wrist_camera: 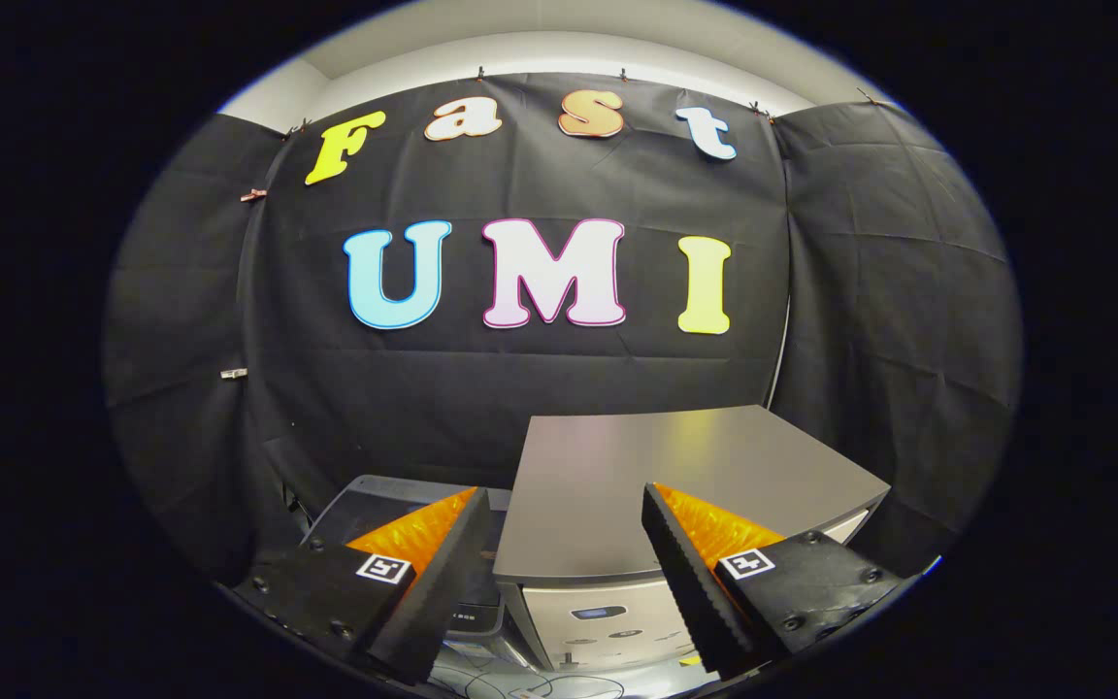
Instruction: Put the clothes into the washing machine and then close the washing machine lid.
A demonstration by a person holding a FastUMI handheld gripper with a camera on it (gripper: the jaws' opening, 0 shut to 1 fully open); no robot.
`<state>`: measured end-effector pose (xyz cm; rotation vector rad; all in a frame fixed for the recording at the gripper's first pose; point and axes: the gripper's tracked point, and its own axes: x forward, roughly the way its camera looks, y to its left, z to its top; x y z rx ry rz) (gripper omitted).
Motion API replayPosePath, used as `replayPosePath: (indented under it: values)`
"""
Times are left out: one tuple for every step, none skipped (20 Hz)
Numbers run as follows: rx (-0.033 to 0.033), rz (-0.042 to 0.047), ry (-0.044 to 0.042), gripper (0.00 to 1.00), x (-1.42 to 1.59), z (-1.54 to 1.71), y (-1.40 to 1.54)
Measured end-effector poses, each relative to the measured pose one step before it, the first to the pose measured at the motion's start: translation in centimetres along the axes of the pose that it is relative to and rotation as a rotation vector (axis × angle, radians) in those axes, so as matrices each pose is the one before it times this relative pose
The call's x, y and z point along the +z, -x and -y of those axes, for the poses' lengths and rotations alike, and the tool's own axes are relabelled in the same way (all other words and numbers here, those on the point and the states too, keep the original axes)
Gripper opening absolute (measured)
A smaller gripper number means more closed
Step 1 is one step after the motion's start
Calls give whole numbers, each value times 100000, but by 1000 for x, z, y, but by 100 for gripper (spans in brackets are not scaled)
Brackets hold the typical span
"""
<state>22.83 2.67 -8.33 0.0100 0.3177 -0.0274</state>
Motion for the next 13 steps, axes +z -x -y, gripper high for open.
replayPosePath:
  values:
    - [-629,-199,1057,99,-72,24,-84]
    - [-340,-195,915,99,69,-76,-44]
    - [-127,-101,726,99,5,-158,104]
    - [159,-24,403,99,-7,-180,35]
    - [168,17,214,99,78,-210,50]
    - [139,27,306,100,59,-263,44]
    - [186,170,398,99,37,-267,165]
    - [-49,136,405,99,59,-190,166]
    - [-204,312,104,99,88,-231,234]
    - [62,838,-264,100,127,-336,244]
    - [88,1185,-590,99,173,-319,296]
    - [448,1166,-422,99,-59,-435,397]
    - [-83,956,26,99,-146,-418,410]
